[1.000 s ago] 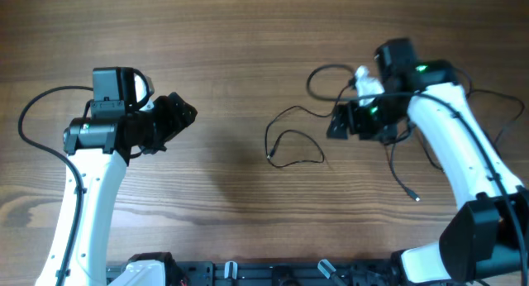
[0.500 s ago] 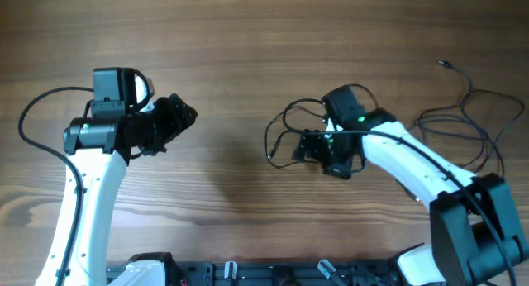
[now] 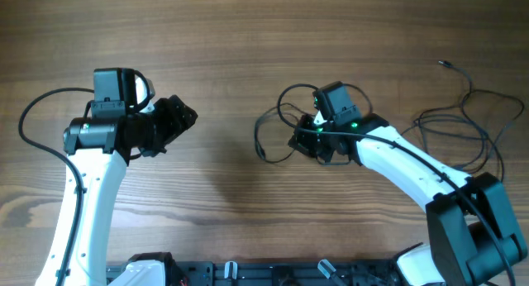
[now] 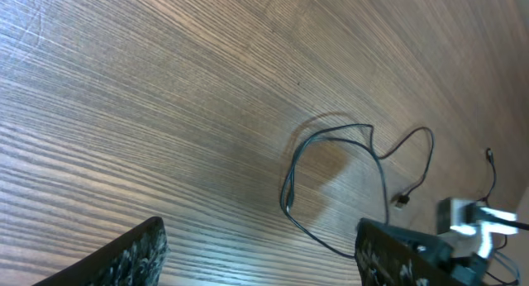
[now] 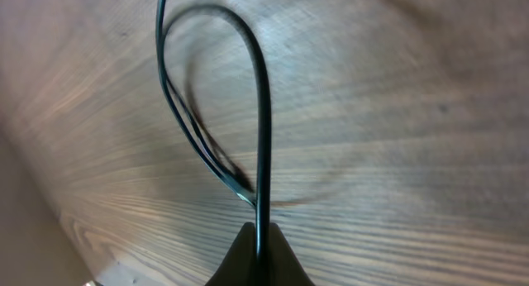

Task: Untangle cables
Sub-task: 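Drag the last cable to the right pile with the right gripper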

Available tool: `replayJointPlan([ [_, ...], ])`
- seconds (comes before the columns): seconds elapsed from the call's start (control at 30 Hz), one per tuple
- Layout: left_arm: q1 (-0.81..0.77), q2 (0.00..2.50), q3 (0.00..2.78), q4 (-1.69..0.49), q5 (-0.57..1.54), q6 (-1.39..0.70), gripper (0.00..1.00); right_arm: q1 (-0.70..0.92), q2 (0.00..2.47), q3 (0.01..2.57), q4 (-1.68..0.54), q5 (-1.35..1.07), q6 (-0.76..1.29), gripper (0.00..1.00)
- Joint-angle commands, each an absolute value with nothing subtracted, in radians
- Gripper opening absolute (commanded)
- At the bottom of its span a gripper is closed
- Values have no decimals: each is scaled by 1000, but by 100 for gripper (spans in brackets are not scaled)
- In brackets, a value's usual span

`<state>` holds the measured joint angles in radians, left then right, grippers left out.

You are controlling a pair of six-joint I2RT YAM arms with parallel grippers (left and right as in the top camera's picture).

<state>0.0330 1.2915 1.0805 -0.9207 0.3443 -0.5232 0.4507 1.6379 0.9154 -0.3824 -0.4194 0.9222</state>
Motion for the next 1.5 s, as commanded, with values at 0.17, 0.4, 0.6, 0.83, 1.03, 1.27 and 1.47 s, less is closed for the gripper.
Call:
replayJointPlan([
  [0.17,36,1296,1079,-930,339,-501,75,262,1541,1266,-540,-347,570,5],
  [0.4,36,1296,1079,-930,339,-501,75,30,1518,1596,-788,-170,445,5],
  [0.6,36,1296,1079,-930,339,-501,75,-228,1506,1659,-825,-149,461,4],
  [0.83,36,1296,1079,-933,339,-501,75,-497,1506,1659,-828,-207,532,4],
  [1.03,36,1296,1079,-933,339,-501,75,-516,1508,1658,-877,-247,451,41],
  [1.27,36,1296,1079,-933,339,-501,75,-516,1508,1636,-1114,-289,362,76],
  [1.47,36,1296,1079,-933,339,-501,75,-516,1516,1481,-1191,-261,284,45],
])
